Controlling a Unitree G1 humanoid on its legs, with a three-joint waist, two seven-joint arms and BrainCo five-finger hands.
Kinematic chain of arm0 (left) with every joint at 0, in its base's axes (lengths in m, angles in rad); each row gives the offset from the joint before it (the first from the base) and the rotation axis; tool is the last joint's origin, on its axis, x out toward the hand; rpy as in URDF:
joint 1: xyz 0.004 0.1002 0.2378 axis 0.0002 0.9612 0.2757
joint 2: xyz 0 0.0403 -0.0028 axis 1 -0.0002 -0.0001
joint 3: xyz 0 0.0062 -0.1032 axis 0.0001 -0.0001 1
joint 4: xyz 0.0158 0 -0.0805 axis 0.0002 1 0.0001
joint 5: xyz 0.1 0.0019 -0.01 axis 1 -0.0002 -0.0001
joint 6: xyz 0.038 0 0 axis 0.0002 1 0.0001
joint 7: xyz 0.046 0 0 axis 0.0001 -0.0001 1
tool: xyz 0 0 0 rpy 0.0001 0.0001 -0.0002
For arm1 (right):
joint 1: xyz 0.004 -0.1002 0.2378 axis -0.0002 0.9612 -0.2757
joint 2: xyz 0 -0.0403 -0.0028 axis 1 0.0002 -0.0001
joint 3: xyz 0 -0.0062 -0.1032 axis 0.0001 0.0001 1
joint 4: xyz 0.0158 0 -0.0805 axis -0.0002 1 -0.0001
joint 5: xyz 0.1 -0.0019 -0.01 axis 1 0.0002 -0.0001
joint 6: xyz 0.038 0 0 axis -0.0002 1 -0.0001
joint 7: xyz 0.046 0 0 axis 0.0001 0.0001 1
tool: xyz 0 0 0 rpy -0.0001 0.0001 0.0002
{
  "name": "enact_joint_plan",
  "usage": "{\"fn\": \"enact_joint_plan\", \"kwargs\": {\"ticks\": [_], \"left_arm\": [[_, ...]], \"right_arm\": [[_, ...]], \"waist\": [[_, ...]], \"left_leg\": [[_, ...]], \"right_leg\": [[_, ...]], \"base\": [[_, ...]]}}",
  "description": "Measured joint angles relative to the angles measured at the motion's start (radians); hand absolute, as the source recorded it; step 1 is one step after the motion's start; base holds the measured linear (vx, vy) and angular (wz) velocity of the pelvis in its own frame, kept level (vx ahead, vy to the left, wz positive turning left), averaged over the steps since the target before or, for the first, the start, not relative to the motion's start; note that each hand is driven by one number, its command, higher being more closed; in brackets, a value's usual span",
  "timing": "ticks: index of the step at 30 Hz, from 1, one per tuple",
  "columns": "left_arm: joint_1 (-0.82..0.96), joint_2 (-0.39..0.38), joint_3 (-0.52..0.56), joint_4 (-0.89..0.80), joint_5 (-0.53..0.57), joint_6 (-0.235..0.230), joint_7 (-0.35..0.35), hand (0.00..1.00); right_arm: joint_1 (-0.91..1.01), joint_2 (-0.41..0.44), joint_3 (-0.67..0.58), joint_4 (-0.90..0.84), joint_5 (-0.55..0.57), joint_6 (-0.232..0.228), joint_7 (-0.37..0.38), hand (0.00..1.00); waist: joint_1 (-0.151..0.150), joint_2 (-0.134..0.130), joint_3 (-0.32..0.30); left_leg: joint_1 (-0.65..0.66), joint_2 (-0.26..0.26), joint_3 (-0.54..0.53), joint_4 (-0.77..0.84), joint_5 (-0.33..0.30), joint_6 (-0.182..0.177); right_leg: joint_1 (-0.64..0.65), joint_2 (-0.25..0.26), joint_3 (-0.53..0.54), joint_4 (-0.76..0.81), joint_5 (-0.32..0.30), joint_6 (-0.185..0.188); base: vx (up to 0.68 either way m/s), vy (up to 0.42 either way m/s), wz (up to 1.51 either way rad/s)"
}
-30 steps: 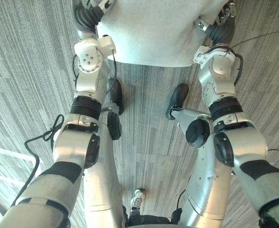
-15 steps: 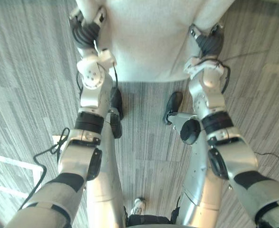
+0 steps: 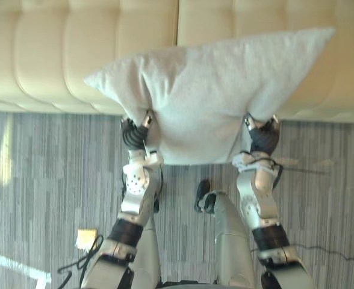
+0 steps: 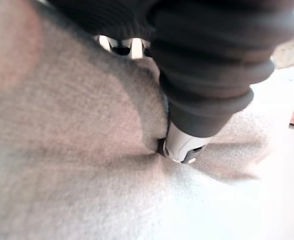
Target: Pick up cushions and gather them together orderly.
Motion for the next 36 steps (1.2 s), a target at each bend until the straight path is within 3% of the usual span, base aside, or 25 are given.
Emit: {"fn": "enact_joint_plan", "kwargs": {"ticks": [7, 12, 13, 15, 17, 19, 20, 21, 23, 26, 27, 28, 29, 30, 31, 32, 33, 34, 36], "left_arm": [[0.264, 0.03, -0.06, -0.161, -0.021, -0.049, -0.042, 1.0], [0.311, 0.061, -0.106, -0.193, -0.021, -0.051, -0.048, 1.0], [0.311, 0.062, -0.107, -0.193, -0.021, -0.051, -0.048, 1.0], [0.318, 0.065, -0.108, -0.193, -0.021, -0.049, -0.048, 1.0], [0.339, 0.064, -0.118, -0.194, -0.032, -0.049, -0.048, 1.0], [0.348, 0.064, -0.122, -0.194, -0.039, -0.046, -0.049, 1.0], [0.348, 0.064, -0.127, -0.194, -0.039, -0.044, -0.049, 1.0], [0.348, 0.064, -0.133, -0.194, -0.04, -0.043, -0.049, 1.0], [0.351, 0.063, -0.141, -0.191, -0.041, -0.027, -0.051, 1.0], [0.359, 0.063, -0.141, -0.19, -0.041, -0.024, -0.051, 1.0], [0.368, 0.065, -0.141, -0.19, -0.041, -0.024, -0.051, 1.0], [0.374, 0.069, -0.141, -0.19, -0.041, -0.024, -0.052, 1.0], [0.395, 0.084, -0.143, -0.19, -0.041, -0.017, -0.057, 1.0], [0.398, 0.085, -0.145, -0.185, -0.041, -0.004, -0.064, 1.0], [0.398, 0.086, -0.145, -0.181, -0.041, 0.0, -0.064, 1.0], [0.395, 0.094, -0.145, -0.173, -0.041, 0.002, -0.067, 1.0], [0.395, 0.102, -0.145, -0.168, -0.044, 0.01, -0.067, 1.0], [0.397, 0.106, -0.144, -0.158, -0.052, 0.018, -0.067, 1.0], [0.395, 0.106, -0.144, -0.151, -0.056, 0.016, -0.067, 1.0]], "right_arm": [[0.265, -0.007, 0.076, -0.183, -0.071, -0.009, 0.052, 1.0], [0.342, -0.025, 0.076, -0.222, -0.077, -0.015, 0.066, 1.0], [0.344, -0.029, 0.076, -0.222, -0.077, -0.015, 0.066, 1.0], [0.347, -0.046, 0.08, -0.222, -0.078, -0.012, 0.066, 1.0], [0.353, -0.048, 0.081, -0.222, -0.079, -0.011, 0.066, 1.0], [0.355, -0.046, 0.081, -0.224, -0.079, -0.01, 0.065, 1.0], [0.356, -0.049, 0.081, -0.236, -0.079, -0.008, 0.065, 1.0], [0.356, -0.049, 0.081, -0.252, -0.079, -0.008, 0.064, 1.0], [0.349, -0.049, 0.08, -0.263, -0.079, -0.01, 0.061, 1.0], [0.334, -0.056, 0.08, -0.249, -0.09, -0.009, 0.061, 1.0], [0.334, -0.063, 0.081, -0.248, -0.111, -0.006, 0.061, 1.0], [0.337, -0.06, 0.081, -0.247, -0.115, -0.001, 0.061, 1.0], [0.349, -0.054, 0.086, -0.237, -0.117, 0.009, 0.061, 1.0], [0.357, -0.059, 0.086, -0.238, -0.117, 0.015, 0.062, 1.0], [0.358, -0.062, 0.086, -0.237, -0.117, 0.017, 0.063, 1.0], [0.358, -0.056, 0.086, -0.235, -0.117, 0.022, 0.066, 1.0], [0.356, -0.046, 0.086, -0.22, -0.117, 0.022, 0.073, 1.0], [0.356, -0.037, 0.086, -0.182, -0.117, 0.023, 0.077, 1.0], [0.356, -0.03, 0.086, -0.144, -0.117, 0.024, 0.08, 1.0]], "waist": [[0.011, -0.014, -0.173], [0.011, -0.013, -0.22], [0.011, -0.013, -0.22], [0.014, -0.006, -0.216], [0.022, 0.019, -0.223], [0.026, 0.011, -0.234], [0.026, 0.01, -0.235], [0.024, 0.015, -0.238], [0.024, 0.021, -0.253], [0.043, 0.029, -0.275], [0.062, 0.048, -0.291], [0.066, 0.041, -0.296], [0.06, 0.002, -0.319], [0.056, -0.016, -0.331], [0.056, -0.018, -0.332], [0.052, -0.024, -0.33], [0.046, -0.025, -0.326], [0.046, -0.024, -0.324], [0.04, -0.019, -0.321]], "left_leg": [[0.311, -0.003, 0.053, -0.243, 0.038, -0.003], [0.411, 0.005, 0.059, -0.273, 0.039, -0.003], [0.41, 0.006, 0.055, -0.254, 0.039, -0.003], [0.345, 0.018, 0.026, -0.054, 0.04, -0.002], [0.261, 0.047, -0.01, 0.173, 0.078, 0.034], [0.201, 0.06, 0.008, 0.251, 0.152, 0.033], [0.181, 0.066, 0.03, 0.263, 0.137, 0.046], [0.169, 0.065, 0.054, 0.234, 0.098, 0.05], [0.165, 0.031, 0.083, 0.001, 0.062, 0.046], [0.201, -0.015, 0.073, -0.33, 0.132, 0.02], [0.228, -0.016, 0.077, -0.389, 0.186, 0.055], [0.242, -0.023, 0.087, -0.383, 0.234, 0.071], [0.255, -0.059, 0.117, -0.352, 0.213, 0.102], [0.263, -0.076, 0.141, -0.306, 0.171, 0.114], [0.271, -0.078, 0.15, -0.292, 0.148, 0.118], [0.302, -0.086, 0.165, -0.284, 0.115, 0.128], [0.339, -0.089, 0.176, -0.291, 0.096, 0.138], [0.411, -0.089, 0.187, -0.316, 0.077, 0.144], [0.503, -0.08, 0.187, -0.368, 0.072, 0.144]], "right_leg": [[0.272, 0.023, 0.009, -0.196, 0.019, 0.02], [0.386, 0.032, 0.011, -0.261, 0.02, 0.026], [0.396, 0.033, 0.011, -0.264, 0.017, 0.028], [0.436, 0.043, 0.01, -0.26, -0.015, 0.026], [0.467, 0.066, 0.01, -0.242, -0.044, 0.005], [0.486, 0.058, 0.018, -0.253, -0.047, -0.005], [0.49, 0.053, 0.02, -0.267, -0.045, -0.008], [0.495, 0.051, 0.02, -0.283, -0.038, -0.02], [0.519, 0.048, 0.022, -0.347, -0.033, -0.025], [0.556, 0.04, 0.05, -0.403, -0.037, -0.001], [0.584, 0.039, 0.072, -0.416, -0.048, 0.034], [0.598, 0.029, 0.084, -0.418, -0.058, 0.052], [0.623, -0.011, 0.1, -0.416, -0.056, 0.085], [0.585, -0.038, 0.123, -0.309, -0.033, 0.117], [0.55, -0.05, 0.135, -0.22, -0.017, 0.138], [0.476, -0.075, 0.151, -0.046, 0.042, 0.172], [0.425, -0.098, 0.149, 0.082, 0.072, 0.176], [0.382, -0.109, 0.132, 0.216, 0.063, 0.171], [0.357, -0.107, 0.087, 0.265, 0.042, 0.155]], "base": [[0.18, -0.008, -0.07], [0.11, 0.021, -0.04], [0.03, 0.005, 0.04], [-0.02, -0.006, -0.02], [-0.02, 0.007, -0.14], [0.09, 0.023, 0.02], [0.13, 0.021, 0.17], [0.12, 0.043, 0.22], [0.17, 0.088, 0.24], [0.28, 0.179, -0.19], [0.4, 0.267, -0.5], [0.55, 0.316, -0.44], [0.53, 0.223, -0.25], [0.53, 0.218, -0.19], [0.5, 0.233, -0.21], [0.45, 0.229, -0.23], [0.53, 0.225, -0.33], [0.43, 0.143, -0.3], [0.33, 0.063, -0.15]]}}
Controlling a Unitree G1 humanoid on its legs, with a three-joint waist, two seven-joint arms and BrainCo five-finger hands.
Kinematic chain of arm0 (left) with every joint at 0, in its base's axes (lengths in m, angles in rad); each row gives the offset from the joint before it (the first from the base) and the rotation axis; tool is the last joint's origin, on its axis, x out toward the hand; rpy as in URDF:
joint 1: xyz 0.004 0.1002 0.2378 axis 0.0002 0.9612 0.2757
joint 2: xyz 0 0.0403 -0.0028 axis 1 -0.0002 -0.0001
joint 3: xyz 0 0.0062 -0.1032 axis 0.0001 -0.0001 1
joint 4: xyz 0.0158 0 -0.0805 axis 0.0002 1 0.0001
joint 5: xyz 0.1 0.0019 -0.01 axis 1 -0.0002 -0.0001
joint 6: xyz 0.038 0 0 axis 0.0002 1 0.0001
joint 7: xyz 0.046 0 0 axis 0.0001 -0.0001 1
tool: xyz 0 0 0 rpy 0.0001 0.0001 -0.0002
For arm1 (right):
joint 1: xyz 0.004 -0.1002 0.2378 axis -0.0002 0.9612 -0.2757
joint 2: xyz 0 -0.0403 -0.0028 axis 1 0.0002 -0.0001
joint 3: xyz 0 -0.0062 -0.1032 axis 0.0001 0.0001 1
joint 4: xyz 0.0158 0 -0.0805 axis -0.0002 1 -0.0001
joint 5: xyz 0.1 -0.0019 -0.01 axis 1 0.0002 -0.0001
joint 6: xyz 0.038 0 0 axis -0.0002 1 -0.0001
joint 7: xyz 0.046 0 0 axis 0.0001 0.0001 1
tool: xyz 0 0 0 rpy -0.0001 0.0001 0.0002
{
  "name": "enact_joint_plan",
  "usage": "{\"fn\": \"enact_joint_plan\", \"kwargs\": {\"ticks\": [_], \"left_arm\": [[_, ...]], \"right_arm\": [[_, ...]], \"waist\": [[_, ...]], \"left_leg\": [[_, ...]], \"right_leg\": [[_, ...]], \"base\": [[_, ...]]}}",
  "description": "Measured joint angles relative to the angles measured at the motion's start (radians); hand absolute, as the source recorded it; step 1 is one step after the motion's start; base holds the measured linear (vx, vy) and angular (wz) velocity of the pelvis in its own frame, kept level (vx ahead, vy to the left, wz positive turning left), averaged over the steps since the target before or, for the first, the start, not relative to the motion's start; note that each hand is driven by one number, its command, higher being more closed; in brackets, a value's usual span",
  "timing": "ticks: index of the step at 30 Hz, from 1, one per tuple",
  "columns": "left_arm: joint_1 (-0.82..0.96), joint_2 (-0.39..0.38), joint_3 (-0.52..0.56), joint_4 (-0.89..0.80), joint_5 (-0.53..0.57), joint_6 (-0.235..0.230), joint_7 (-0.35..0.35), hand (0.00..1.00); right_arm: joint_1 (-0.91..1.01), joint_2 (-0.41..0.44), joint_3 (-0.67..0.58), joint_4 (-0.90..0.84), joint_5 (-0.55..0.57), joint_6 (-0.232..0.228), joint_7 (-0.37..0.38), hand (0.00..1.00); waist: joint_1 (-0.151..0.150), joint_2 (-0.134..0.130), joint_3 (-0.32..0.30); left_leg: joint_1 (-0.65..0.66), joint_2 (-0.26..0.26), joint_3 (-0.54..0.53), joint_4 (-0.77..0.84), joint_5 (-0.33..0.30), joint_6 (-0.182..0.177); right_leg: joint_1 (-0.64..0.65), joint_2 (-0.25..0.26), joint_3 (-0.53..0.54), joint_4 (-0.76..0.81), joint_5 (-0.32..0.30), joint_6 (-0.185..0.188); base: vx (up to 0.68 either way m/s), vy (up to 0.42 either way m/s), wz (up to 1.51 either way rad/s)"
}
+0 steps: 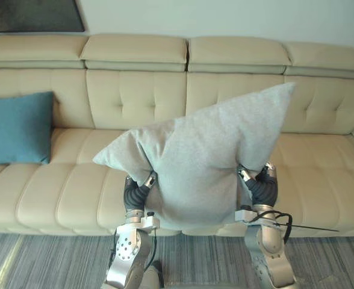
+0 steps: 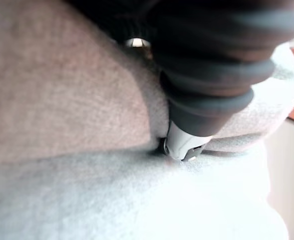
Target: Pick up cushions and gather them together orderly.
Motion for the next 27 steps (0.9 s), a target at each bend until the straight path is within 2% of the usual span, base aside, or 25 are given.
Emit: {"fn": "enact_joint_plan", "kwargs": {"ticks": [2, 3, 4, 5, 6, 7, 9, 12, 14, 15, 18, 22, 27], "left_arm": [[-0.012, 0.002, 0.0, 0.0, -0.002, -0.002, 0.0, 1.0], [-0.016, 0.007, 0.0, 0.001, -0.003, -0.002, -0.001, 1.0], [-0.016, 0.014, 0.0, 0.005, -0.003, -0.002, -0.004, 1.0], [-0.016, 0.015, 0.001, 0.009, -0.003, -0.002, -0.008, 1.0], [-0.017, 0.019, 0.003, 0.013, -0.004, -0.003, -0.018, 1.0], [-0.016, 0.004, 0.004, 0.033, -0.004, 0.0, -0.022, 1.0], [-0.015, -0.02, 0.005, 0.06, -0.004, 0.01, -0.024, 1.0], [-0.016, -0.025, 0.006, 0.058, -0.003, 0.01, -0.045, 1.0], [-0.017, -0.028, 0.008, 0.057, -0.003, 0.01, -0.047, 1.0], [-0.017, -0.038, 0.018, 0.056, -0.003, 0.01, -0.049, 1.0], [-0.017, -0.053, 0.034, 0.05, -0.001, 0.01, -0.049, 1.0], [-0.055, -0.053, 0.058, 0.042, 0.014, 0.009, -0.044, 1.0], [-0.263, -0.053, 0.126, 0.045, 0.049, 0.003, 0.054, 1.0]], "right_arm": [[-0.002, -0.002, -0.002, 0.003, 0.001, -0.001, 0.007, 1.0], [-0.012, -0.006, -0.005, 0.004, 0.001, -0.001, 0.013, 1.0], [-0.018, -0.006, -0.006, 0.008, 0.001, -0.001, 0.016, 1.0], [-0.018, -0.007, -0.006, 0.009, 0.001, -0.001, 0.018, 1.0], [-0.018, -0.008, -0.006, 0.009, 0.001, -0.002, 0.02, 1.0], [-0.02, -0.016, -0.01, 0.019, 0.001, 0.003, 0.022, 1.0], [-0.017, -0.033, -0.013, 0.022, 0.002, 0.021, 0.022, 1.0], [-0.014, -0.053, -0.018, 0.008, 0.002, 0.023, 0.022, 1.0], [-0.014, -0.052, -0.019, -0.013, 0.002, 0.023, 0.023, 1.0], [-0.011, -0.052, -0.019, -0.036, 0.003, 0.023, 0.031, 1.0], [-0.011, -0.045, -0.019, -0.043, 0.003, 0.022, 0.05, 1.0], [-0.036, -0.032, -0.019, -0.053, 0.003, 0.022, 0.059, 1.0], [-0.266, -0.006, -0.019, 0.005, -0.001, 0.016, 0.028, 1.0]], "waist": [[-0.009, -0.001, 0.0], [-0.014, -0.006, -0.003], [-0.017, -0.015, -0.009], [-0.018, -0.027, -0.014], [-0.023, -0.05, -0.011], [-0.014, -0.036, -0.017], [-0.004, 0.01, -0.017], [-0.005, 0.02, -0.021], [-0.005, 0.021, -0.023], [-0.005, 0.023, -0.024], [0.0, 0.03, -0.031], [0.004, 0.031, -0.032], [0.02, 0.038, -0.01]], "left_leg": [[0.04, 0.008, -0.003, -0.035, -0.002, -0.003], [0.05, 0.019, -0.006, -0.042, -0.014, -0.022], [0.05, 0.022, -0.011, -0.042, -0.017, -0.028], [0.051, 0.018, -0.016, -0.041, -0.021, -0.034], [0.063, -0.004, -0.039, -0.038, -0.044, -0.07], [0.069, 0.008, -0.045, -0.038, -0.063, -0.094], [0.077, 0.057, -0.056, -0.042, -0.063, -0.095], [0.079, 0.093, -0.069, -0.045, -0.062, -0.095], [0.079, 0.096, -0.087, -0.05, -0.06, -0.098], [0.079, 0.095, -0.094, -0.058, -0.053, -0.11], [0.078, 0.083, -0.117, -0.075, -0.042, -0.115], [0.033, 0.052, -0.153, -0.1, -0.007, -0.109], [-0.108, 0.036, -0.172, -0.095, 0.04, -0.111]], "right_leg": [[-0.04, 0.006, -0.043, -0.066, -0.02, -0.004], [-0.064, 0.023, -0.056, -0.182, -0.023, -0.007], [-0.061, 0.042, -0.044, -0.338, -0.003, -0.027], [-0.057, 0.056, -0.031, -0.435, 0.035, -0.043], [-0.027, 0.073, 0.023, -0.587, 0.163, -0.073], [0.001, 0.085, 0.025, -0.618, 0.134, -0.068], [0.057, 0.134, -0.001, -0.708, 0.152, -0.089], [0.105, 0.171, -0.028, -0.773, 0.163, -0.107], [0.115, 0.176, -0.039, -0.793, 0.168, -0.109], [0.122, 0.176, -0.047, -0.811, 0.177, -0.107], [0.157, 0.171, -0.061, -0.878, 0.205, -0.097], [0.152, 0.15, -0.092, -0.941, 0.242, -0.093], [0.009, 0.131, -0.106, -0.912, 0.275, -0.108]], "base": [[0.29, -0.039, 0.08], [0.31, -0.137, 0.15], [0.24, -0.157, 0.16], [0.29, -0.259, 0.25], [0.24, -0.233, 0.14], [0.24, -0.218, 0.01], [0.19, -0.165, -0.09], [0.12, -0.119, 0.09], [0.06, -0.029, 0.17], [0.03, 0.014, 0.17], [0.0, 0.051, 0.24], [-0.07, 0.052, 0.32], [-0.17, -0.007, 0.12]]}}
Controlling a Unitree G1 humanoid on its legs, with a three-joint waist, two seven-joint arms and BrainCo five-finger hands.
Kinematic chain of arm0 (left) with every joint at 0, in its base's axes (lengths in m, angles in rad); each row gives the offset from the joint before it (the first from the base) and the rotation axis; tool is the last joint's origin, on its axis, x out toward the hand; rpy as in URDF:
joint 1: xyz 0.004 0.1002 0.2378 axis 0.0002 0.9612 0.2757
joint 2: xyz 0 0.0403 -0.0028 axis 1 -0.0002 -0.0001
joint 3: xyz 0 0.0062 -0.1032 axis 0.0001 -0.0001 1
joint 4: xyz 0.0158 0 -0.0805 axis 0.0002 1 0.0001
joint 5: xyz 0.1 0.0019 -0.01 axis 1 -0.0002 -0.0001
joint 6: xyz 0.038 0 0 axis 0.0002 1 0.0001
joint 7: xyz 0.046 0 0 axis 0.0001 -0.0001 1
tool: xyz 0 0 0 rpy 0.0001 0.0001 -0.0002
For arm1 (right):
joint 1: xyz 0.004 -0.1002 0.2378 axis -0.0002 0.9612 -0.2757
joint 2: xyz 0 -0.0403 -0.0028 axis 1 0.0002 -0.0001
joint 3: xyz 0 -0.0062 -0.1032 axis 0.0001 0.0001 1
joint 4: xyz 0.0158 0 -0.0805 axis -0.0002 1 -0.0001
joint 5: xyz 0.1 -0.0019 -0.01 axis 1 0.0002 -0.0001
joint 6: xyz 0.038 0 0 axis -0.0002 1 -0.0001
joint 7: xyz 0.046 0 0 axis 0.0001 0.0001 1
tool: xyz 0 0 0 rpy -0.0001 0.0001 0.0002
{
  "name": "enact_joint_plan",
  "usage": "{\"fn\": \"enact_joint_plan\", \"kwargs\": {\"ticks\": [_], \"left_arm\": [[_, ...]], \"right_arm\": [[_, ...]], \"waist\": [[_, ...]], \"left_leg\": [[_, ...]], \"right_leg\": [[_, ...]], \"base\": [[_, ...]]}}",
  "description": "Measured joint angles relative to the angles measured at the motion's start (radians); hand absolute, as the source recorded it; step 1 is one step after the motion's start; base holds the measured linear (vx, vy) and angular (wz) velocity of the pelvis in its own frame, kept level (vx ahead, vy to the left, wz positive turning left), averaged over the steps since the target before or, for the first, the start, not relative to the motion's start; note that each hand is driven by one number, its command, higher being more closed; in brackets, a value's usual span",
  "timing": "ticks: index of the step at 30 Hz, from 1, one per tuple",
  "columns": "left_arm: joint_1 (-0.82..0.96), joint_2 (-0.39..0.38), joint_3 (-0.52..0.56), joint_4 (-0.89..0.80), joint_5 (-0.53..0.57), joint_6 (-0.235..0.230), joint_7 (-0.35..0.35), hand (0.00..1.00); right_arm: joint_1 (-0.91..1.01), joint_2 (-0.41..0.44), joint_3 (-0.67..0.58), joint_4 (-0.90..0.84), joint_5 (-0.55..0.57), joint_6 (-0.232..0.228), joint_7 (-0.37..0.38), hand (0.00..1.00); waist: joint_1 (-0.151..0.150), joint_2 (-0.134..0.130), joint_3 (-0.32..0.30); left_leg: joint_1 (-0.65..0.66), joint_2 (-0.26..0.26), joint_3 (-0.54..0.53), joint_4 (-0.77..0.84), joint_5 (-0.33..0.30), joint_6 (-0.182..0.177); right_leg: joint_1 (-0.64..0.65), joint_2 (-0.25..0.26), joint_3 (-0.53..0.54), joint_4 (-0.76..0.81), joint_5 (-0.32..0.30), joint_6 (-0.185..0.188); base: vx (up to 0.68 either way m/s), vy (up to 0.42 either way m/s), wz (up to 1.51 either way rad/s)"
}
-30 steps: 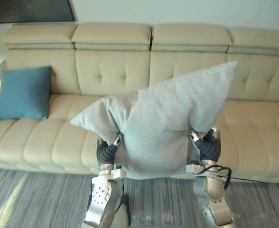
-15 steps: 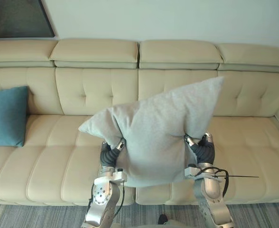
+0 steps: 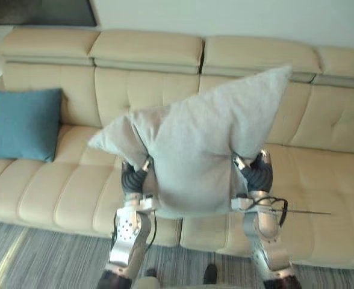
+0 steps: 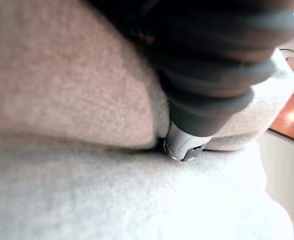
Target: Pick up cushions and gather them together orderly.
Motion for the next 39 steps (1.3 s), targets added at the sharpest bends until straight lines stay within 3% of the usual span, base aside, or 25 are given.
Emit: {"fn": "enact_joint_plan", "kwargs": {"ticks": [4, 6, 16, 22, 25, 30, 33, 34, 35, 39], "left_arm": [[-0.258, 0.007, 0.051, 0.07, 0.027, -0.006, 0.091, 1.0], [-0.448, 0.048, 0.057, 0.151, 0.028, -0.006, 0.138, 1.0], [-1.025, 0.082, 0.127, 0.455, 0.03, 0.004, 0.212, 1.0], [-1.155, 0.08, 0.174, 0.574, 0.049, 0.04, 0.21, 1.0], [-1.23, 0.078, 0.202, 0.636, 0.05, 0.057, 0.193, 1.0], [-1.286, 0.075, 0.238, 0.759, 0.047, 0.088, 0.144, 1.0], [-1.295, 0.075, 0.245, 0.783, 0.048, 0.088, 0.14, 1.0], [-1.313, 0.075, 0.252, 0.789, 0.05, 0.088, 0.14, 1.0], [-1.331, 0.076, 0.263, 0.796, 0.056, 0.088, 0.141, 0.0], [-1.359, 0.079, 0.299, 0.804, 0.078, 0.088, 0.148, 0.0]], "right_arm": [[-0.239, -0.001, -0.032, 0.095, -0.039, -0.009, -0.078, 1.0], [-0.394, -0.01, -0.065, 0.162, -0.057, -0.009, -0.137, 1.0], [-0.867, -0.088, -0.195, 0.413, -0.138, 0.013, -0.292, 1.0], [-1.001, -0.128, -0.244, 0.524, -0.124, 0.015, -0.291, 1.0], [-1.089, -0.147, -0.273, 0.611, -0.034, 0.011, -0.271, 1.0], [-1.17, -0.172, -0.273, 0.802, 0.124, 0.014, -0.208, 1.0], [-1.182, -0.177, -0.27, 0.834, 0.141, 0.014, -0.19, 1.0], [-1.208, -0.185, -0.27, 0.852, 0.142, 0.014, -0.186, 0.0], [-1.235, -0.193, -0.27, 0.871, 0.142, 0.014, -0.183, 0.0], [-1.286, -0.208, -0.272, 0.903, 0.181, 0.013, -0.192, 0.0]], "waist": [[0.001, -0.002, 0.026], [-0.002, 0.0, 0.06], [-0.025, 0.007, 0.174], [-0.03, 0.006, 0.233], [-0.031, 0.004, 0.272], [-0.027, 0.006, 0.282], [-0.022, 0.006, 0.284], [-0.018, 0.006, 0.284], [-0.015, 0.007, 0.286], [-0.012, 0.006, 0.33]], "left_leg": [[-0.13, -0.004, 0.002, 0.021, 0.022, 0.002], [-0.195, -0.003, 0.001, 0.019, 0.05, -0.004], [-0.413, 0.011, 0.005, 0.003, 0.124, -0.033], [-0.461, 0.022, 0.007, 0.015, 0.124, -0.035], [-0.487, 0.029, 0.007, 0.018, 0.123, -0.036], [-0.518, 0.026, 0.008, 0.01, 0.123, -0.036], [-0.528, 0.025, 0.008, -0.002, 0.123, -0.036], [-0.548, 0.024, 0.008, -0.003, 0.123, -0.036], [-0.564, 0.024, 0.008, -0.003, 0.124, -0.036], [-0.575, 0.022, 0.011, -0.006, 0.124, -0.036]], "right_leg": [[-0.152, -0.013, 0.004, 0.067, 0.001, -0.012], [-0.224, -0.019, 0.004, 0.077, 0.025, -0.017], [-0.432, -0.003, 0.0, 0.033, 0.121, -0.039], [-0.46, 0.01, 0.003, 0.001, 0.141, -0.038], [-0.481, 0.012, 0.002, -0.001, 0.142, -0.038], [-0.498, 0.012, 0.0, -0.037, 0.159, -0.029], [-0.512, 0.012, -0.001, -0.043, 0.159, -0.029], [-0.532, 0.011, 0.0, -0.043, 0.163, -0.027], [-0.548, 0.011, 0.0, -0.048, 0.169, -0.027], [-0.559, 0.01, 0.005, -0.057, 0.178, -0.027]], "base": [[-0.19, -0.043, 0.0], [-0.2, -0.045, 0.01], [-0.05, -0.025, 0.0], [0.01, 0.002, -0.01], [0.0, 0.0, 0.0], [0.0, 0.005, 0.02], [0.0, 0.0, 0.0], [-0.04, 0.01, -0.01], [-0.04, 0.011, -0.01], [-0.04, 0.008, -0.04]]}}
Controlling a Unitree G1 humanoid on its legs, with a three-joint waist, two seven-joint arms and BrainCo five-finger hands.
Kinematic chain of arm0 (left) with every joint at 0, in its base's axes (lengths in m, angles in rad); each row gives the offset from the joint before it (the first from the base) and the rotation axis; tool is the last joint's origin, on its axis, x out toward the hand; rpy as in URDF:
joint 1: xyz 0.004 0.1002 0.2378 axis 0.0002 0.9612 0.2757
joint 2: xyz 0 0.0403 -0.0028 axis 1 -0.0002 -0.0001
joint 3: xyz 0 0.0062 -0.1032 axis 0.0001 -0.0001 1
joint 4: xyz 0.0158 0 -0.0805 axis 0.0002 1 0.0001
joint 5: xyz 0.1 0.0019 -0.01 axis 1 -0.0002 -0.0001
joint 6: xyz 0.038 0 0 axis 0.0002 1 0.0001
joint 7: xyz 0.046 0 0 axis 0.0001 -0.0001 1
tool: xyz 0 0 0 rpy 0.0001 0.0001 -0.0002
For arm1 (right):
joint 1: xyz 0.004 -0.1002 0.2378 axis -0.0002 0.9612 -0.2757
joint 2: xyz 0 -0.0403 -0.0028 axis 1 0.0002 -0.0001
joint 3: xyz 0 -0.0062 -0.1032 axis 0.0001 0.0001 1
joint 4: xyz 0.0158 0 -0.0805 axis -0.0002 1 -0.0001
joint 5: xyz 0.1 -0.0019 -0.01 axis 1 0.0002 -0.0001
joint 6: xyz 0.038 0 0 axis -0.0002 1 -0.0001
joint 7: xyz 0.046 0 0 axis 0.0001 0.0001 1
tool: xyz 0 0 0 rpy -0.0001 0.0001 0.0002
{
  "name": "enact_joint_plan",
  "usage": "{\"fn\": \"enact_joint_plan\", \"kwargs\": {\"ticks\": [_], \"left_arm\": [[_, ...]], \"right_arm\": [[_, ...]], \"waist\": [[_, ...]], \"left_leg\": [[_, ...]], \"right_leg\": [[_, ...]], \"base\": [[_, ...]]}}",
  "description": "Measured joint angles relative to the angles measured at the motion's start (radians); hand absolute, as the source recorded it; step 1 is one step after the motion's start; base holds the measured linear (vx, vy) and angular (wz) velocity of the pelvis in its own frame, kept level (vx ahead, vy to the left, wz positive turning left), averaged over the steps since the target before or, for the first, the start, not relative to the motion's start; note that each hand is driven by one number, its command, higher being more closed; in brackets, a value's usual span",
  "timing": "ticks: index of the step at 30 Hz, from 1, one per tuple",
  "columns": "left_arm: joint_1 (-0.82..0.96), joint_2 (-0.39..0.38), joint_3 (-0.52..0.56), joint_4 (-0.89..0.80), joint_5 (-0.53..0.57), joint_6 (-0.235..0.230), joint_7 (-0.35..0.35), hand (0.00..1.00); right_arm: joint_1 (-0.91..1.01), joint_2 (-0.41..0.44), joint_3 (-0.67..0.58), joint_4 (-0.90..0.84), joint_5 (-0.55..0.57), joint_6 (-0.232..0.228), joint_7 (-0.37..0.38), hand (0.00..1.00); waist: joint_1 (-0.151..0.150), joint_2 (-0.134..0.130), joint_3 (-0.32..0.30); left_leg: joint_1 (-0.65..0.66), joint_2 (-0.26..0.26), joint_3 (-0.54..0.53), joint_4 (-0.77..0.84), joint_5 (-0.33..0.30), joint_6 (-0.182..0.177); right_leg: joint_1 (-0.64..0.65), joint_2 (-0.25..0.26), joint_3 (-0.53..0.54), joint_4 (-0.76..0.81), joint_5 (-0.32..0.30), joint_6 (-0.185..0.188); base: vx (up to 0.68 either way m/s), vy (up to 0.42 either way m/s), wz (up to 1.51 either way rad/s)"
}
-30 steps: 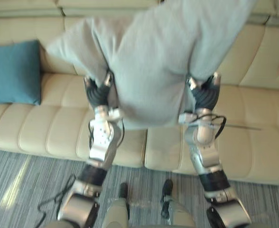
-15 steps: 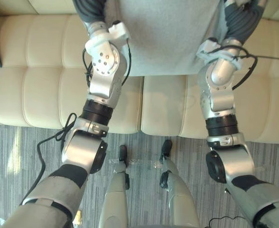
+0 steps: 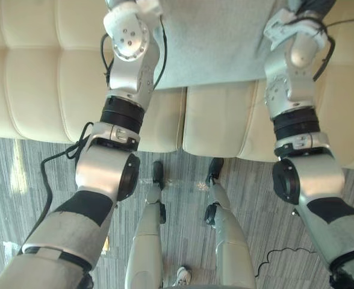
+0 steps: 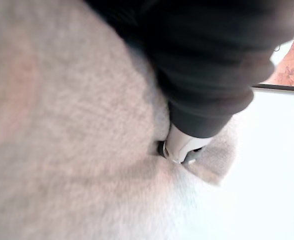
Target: Pick up cushions and gather them together orderly.
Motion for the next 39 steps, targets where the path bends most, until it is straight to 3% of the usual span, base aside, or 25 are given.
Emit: {"fn": "enact_joint_plan", "kwargs": {"ticks": [6, 13, 18, 21, 23, 25, 26, 28, 29, 34, 36, 39], "left_arm": [[-0.001, 0.039, 0.03, 0.011, 0.008, -0.004, 0.021, 0.0], [0.039, 0.111, 0.094, -0.03, -0.028, -0.041, 0.007, 0.0], [0.247, 0.186, 0.23, -0.097, -0.134, -0.07, -0.069, 0.0], [0.412, 0.185, 0.245, -0.173, -0.166, -0.075, -0.098, 0.0], [0.584, 0.158, 0.241, -0.249, -0.171, -0.093, -0.135, 0.0], [0.823, 0.09, 0.188, -0.355, -0.17, -0.104, -0.169, 0.0], [0.861, 0.077, 0.177, -0.374, -0.169, -0.107, -0.179, 0.0], [1.091, -0.008, 0.11, -0.436, -0.167, -0.111, -0.247, 0.0], [1.13, -0.022, 0.099, -0.437, -0.167, -0.112, -0.26, 0.0], [1.394, -0.106, 0.015, -0.32, -0.096, -0.079, -0.374, 0.0], [1.487, -0.139, 0.008, -0.185, -0.045, -0.051, -0.42, 0.0], [1.534, -0.162, 0.019, -0.009, 0.046, -0.019, -0.438, 0.0]], "right_arm": [[-0.013, -0.038, -0.037, 0.007, 0.024, -0.028, -0.015, 0.0], [0.023, -0.081, -0.042, 0.001, 0.074, -0.04, 0.009, 0.0], [0.221, -0.129, -0.091, -0.144, 0.127, -0.042, 0.069, 0.0], [0.37, -0.152, -0.117, -0.239, 0.14, -0.043, 0.094, 0.0], [0.543, -0.152, -0.129, -0.352, 0.137, -0.047, 0.122, 0.0], [0.797, -0.123, -0.132, -0.502, 0.134, -0.057, 0.155, 0.0], [0.833, -0.113, -0.134, -0.526, 0.127, -0.06, 0.162, 0.0], [1.041, -0.034, -0.127, -0.616, 0.076, -0.068, 0.221, 0.0], [1.071, -0.02, -0.119, -0.618, 0.059, -0.068, 0.231, 0.0], [1.313, 0.12, -0.06, -0.544, -0.032, -0.039, 0.337, 0.0], [1.426, 0.184, -0.033, -0.442, -0.07, -0.025, 0.38, 0.0], [1.498, 0.249, -0.036, -0.274, -0.102, -0.005, 0.406, 0.0]], "waist": [[0.0, 0.0, 0.0], [-0.006, 0.0, 0.0], [-0.02, 0.0, 0.0], [-0.021, 0.0, 0.0], [-0.028, 0.0, 0.0], [-0.043, 0.0, -0.002], [-0.043, 0.0, -0.002], [-0.043, -0.003, -0.007], [-0.043, -0.004, -0.011], [-0.042, -0.002, -0.054], [-0.042, -0.003, -0.147], [-0.045, 0.0, -0.232]], "left_leg": [[-0.001, -0.004, 0.006, -0.014, 0.001, -0.001], [0.053, -0.007, 0.027, -0.015, 0.0, -0.001], [0.129, -0.007, 0.035, -0.014, 0.0, 0.0], [0.176, -0.007, 0.045, -0.012, 0.0, 0.0], [0.235, -0.008, 0.047, -0.011, -0.005, 0.008], [0.323, -0.014, 0.046, -0.01, -0.022, 0.027], [0.335, -0.016, 0.046, -0.01, -0.028, 0.027], [0.403, -0.021, 0.046, -0.01, -0.057, 0.026], [0.411, -0.021, 0.046, -0.011, -0.06, 0.027], [0.524, -0.013, 0.048, -0.015, -0.102, 0.032], [0.568, -0.014, 0.05, -0.016, -0.123, 0.029], [0.626, -0.012, 0.055, -0.031, -0.134, 0.027]], "right_leg": [[-0.006, -0.002, 0.001, -0.011, 0.0, -0.001], [0.038, -0.005, 0.017, -0.008, 0.0, -0.001], [0.105, -0.001, 0.044, -0.007, 0.0, 0.0], [0.141, 0.001, 0.052, 0.01, -0.001, 0.0], [0.189, -0.001, 0.058, 0.035, -0.02, 0.013], [0.257, -0.012, 0.059, 0.099, -0.096, 0.018], [0.266, -0.013, 0.059, 0.112, -0.108, 0.019], [0.314, -0.02, 0.06, 0.164, -0.179, 0.023], [0.316, -0.02, 0.06, 0.172, -0.187, 0.024], [0.418, -0.013, 0.054, 0.197, -0.226, 0.028], [0.462, -0.015, 0.05, 0.19, -0.248, 0.042], [0.532, -0.009, 0.052, 0.144, -0.244, 0.044]], "base": [[-0.02, 0.008, -0.02], [-0.02, 0.023, -0.06], [0.0, 0.028, -0.1], [0.02, 0.017, -0.11], [0.05, 0.001, -0.03], [0.1, -0.022, 0.17], [0.1, -0.014, 0.16], [0.08, -0.002, 0.12], [0.03, -0.004, 0.07], [0.0, 0.002, 0.0], [-0.03, 0.014, -0.02], [-0.02, 0.037, -0.07]]}}
